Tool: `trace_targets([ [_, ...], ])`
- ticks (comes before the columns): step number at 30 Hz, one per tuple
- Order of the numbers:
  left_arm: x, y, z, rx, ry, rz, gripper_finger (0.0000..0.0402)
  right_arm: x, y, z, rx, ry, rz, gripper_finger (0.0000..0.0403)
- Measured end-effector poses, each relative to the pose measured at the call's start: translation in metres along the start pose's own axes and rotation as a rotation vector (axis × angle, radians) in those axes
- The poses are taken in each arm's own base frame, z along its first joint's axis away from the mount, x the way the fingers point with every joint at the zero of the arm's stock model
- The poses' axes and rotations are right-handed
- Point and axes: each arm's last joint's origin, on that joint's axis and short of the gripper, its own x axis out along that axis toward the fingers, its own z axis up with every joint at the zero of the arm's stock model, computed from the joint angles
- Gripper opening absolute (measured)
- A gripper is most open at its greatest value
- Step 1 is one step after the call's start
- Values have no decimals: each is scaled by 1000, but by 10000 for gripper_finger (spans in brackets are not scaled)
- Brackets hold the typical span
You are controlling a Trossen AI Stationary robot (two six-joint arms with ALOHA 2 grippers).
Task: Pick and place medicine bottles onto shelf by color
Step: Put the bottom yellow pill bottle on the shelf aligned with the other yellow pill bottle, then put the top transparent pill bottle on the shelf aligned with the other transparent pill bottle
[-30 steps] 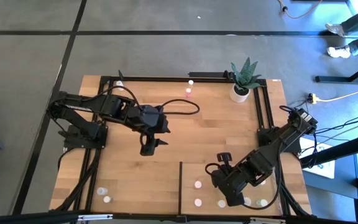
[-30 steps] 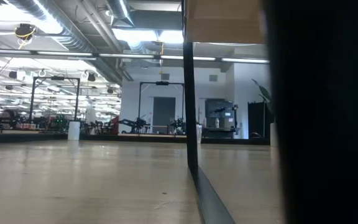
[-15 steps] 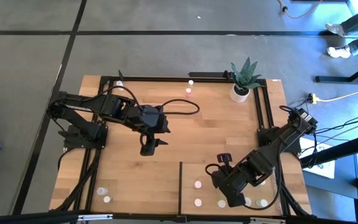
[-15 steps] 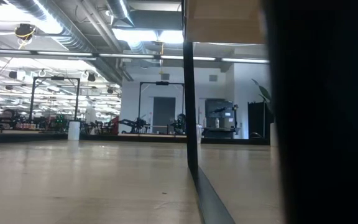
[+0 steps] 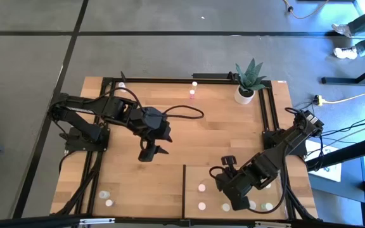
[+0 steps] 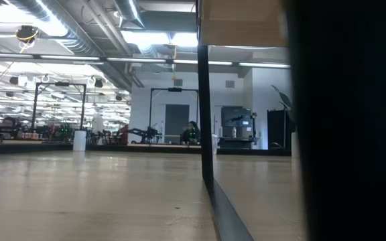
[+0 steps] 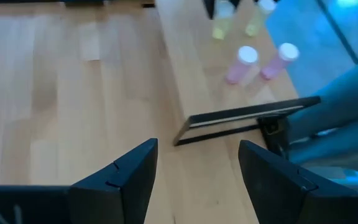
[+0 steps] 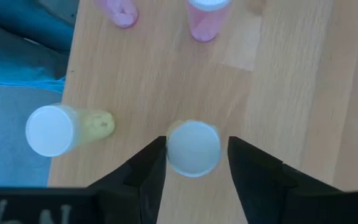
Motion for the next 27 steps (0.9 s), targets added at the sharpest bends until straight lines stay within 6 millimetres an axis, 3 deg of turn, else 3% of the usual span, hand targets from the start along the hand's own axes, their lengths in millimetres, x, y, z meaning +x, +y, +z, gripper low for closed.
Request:
trace_targets([
  [27,0,0,0,0,1,-6,218,0,2,0,-29,30,73,177],
])
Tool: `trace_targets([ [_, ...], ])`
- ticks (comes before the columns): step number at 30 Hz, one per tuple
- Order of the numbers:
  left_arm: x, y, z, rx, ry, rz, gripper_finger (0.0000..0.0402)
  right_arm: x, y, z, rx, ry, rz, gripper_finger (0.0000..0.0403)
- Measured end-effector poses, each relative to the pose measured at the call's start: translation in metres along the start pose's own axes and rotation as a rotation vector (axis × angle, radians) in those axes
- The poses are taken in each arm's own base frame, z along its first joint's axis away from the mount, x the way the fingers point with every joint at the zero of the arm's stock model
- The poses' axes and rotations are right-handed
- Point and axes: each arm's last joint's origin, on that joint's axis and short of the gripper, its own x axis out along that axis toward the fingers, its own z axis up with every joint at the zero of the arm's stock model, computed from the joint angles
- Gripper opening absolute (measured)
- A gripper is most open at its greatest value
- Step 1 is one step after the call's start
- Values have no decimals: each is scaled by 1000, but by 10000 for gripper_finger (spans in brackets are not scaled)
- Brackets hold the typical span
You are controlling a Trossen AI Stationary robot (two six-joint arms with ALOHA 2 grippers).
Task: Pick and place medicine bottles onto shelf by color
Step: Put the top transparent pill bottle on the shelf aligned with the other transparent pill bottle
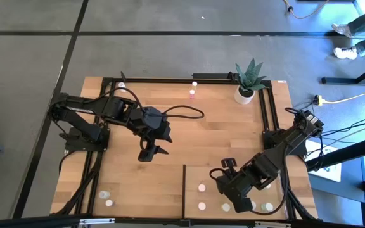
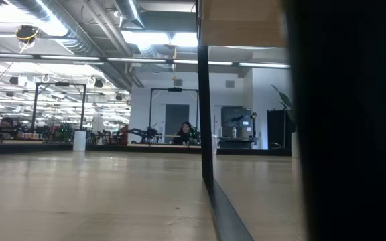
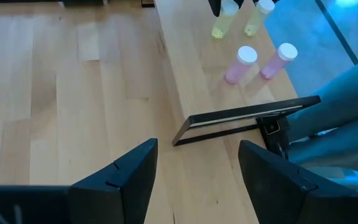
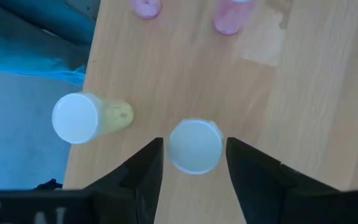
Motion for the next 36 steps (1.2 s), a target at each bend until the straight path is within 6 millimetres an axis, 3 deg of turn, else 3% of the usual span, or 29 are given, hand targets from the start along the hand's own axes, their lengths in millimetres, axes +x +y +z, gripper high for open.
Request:
trace_targets([
  [18,0,0,-1,-1,5,6,218,-11,0,0,-21,-43,23,177],
  [30,0,1,0,0,2,43,218,-42,3,6,-26,-73,55,177],
  [36,0,2,-1,-3,12,54,218,-58,-4,0,-28,-38,-71,177],
])
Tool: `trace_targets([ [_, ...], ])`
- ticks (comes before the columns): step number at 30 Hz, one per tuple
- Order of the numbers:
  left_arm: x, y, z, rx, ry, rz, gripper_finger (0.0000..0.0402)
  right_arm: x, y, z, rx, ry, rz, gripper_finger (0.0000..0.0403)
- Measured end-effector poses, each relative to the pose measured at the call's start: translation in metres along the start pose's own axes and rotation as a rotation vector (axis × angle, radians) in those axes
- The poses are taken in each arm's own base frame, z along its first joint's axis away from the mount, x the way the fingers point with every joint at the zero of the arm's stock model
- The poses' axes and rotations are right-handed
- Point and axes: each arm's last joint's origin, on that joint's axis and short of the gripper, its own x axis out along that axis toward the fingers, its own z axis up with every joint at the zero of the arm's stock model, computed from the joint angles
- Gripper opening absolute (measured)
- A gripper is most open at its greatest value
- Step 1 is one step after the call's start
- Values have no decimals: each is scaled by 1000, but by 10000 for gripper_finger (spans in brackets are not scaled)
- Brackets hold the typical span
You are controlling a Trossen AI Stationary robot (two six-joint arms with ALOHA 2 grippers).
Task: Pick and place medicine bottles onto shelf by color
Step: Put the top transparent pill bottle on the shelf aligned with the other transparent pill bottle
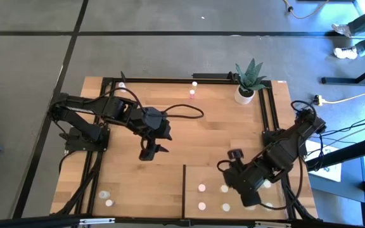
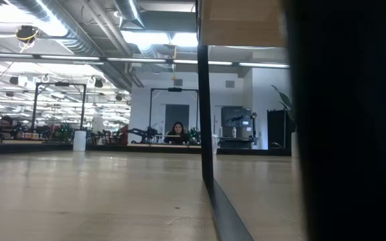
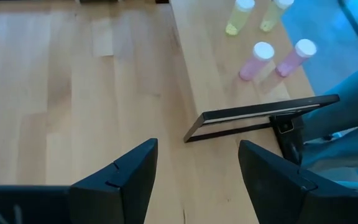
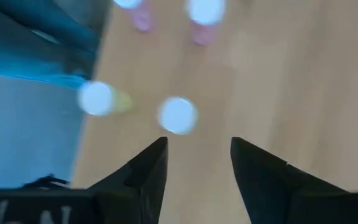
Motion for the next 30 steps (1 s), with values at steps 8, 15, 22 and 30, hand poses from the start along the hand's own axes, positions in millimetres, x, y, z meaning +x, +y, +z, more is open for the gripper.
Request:
trace_targets([
  [8,-16,3,-5,-75,-16,111,218,-22,-16,1,14,-69,-244,177],
  [15,-38,4,-14,-235,-32,181,218,-41,-43,15,57,-117,-265,177],
  [22,-43,5,-32,-433,118,238,218,-60,-67,25,-49,-160,-278,177],
  [30,-44,2,-43,-538,219,281,218,-57,-93,35,-96,-156,-201,177],
])
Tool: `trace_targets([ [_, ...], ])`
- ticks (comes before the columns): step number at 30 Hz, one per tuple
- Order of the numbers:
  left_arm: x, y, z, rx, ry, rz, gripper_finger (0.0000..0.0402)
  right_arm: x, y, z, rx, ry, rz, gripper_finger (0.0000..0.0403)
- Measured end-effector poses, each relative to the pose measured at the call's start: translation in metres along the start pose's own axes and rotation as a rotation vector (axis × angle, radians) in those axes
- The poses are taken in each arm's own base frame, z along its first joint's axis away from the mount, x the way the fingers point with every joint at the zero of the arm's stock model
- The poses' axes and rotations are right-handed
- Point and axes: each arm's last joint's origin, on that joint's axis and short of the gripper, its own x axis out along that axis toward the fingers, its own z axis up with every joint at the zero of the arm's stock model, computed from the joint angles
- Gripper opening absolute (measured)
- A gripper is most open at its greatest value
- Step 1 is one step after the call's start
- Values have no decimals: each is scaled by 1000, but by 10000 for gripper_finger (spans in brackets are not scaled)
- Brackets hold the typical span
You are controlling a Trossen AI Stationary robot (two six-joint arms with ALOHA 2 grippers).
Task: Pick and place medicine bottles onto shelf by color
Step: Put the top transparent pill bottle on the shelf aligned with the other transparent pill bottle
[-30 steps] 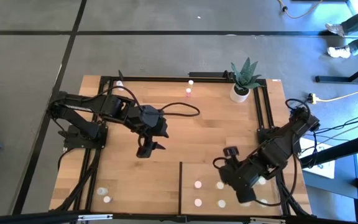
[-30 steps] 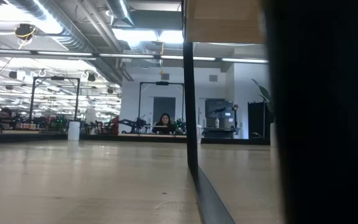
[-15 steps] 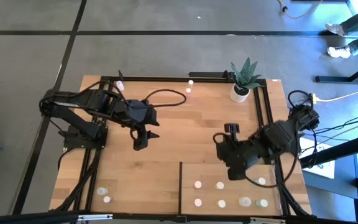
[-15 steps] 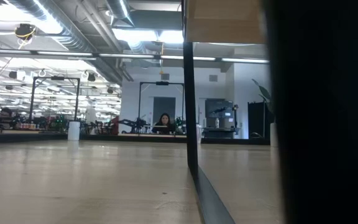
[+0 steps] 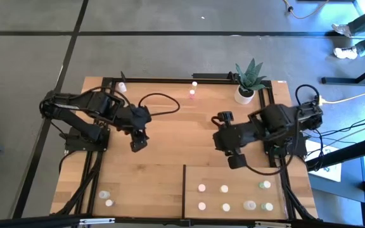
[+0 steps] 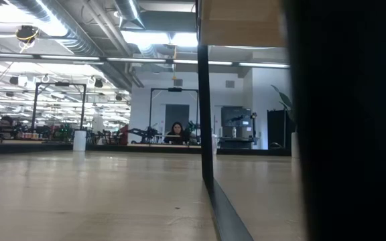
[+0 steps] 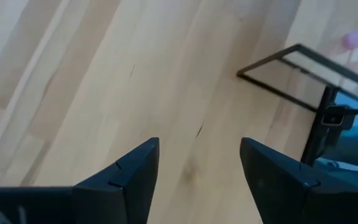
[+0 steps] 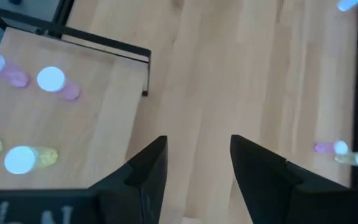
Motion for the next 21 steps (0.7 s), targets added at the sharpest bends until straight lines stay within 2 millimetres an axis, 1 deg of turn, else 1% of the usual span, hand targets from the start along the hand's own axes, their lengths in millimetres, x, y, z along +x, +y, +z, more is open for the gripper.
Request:
trace_targets([
  [3,0,-1,-4,-24,28,15,218,9,-7,0,-19,12,54,177],
  [6,-1,-2,-8,-24,43,26,218,14,-14,-7,-2,45,63,177],
  [9,-2,-3,-13,-33,53,53,218,12,-22,-21,22,50,48,177],
  [12,-2,-5,-15,-30,49,72,218,12,-31,-36,59,-11,31,177],
  [14,-2,-5,-15,-28,42,79,218,13,-38,-45,100,-65,16,177],
  [16,-2,-4,-15,-43,38,82,218,12,-45,-53,185,-118,0,177],
  [19,-2,-1,-12,-111,25,99,218,13,-53,-61,312,-142,-15,177],
  [21,-2,2,-12,-163,26,123,218,14,-55,-64,343,-132,-21,177],
])
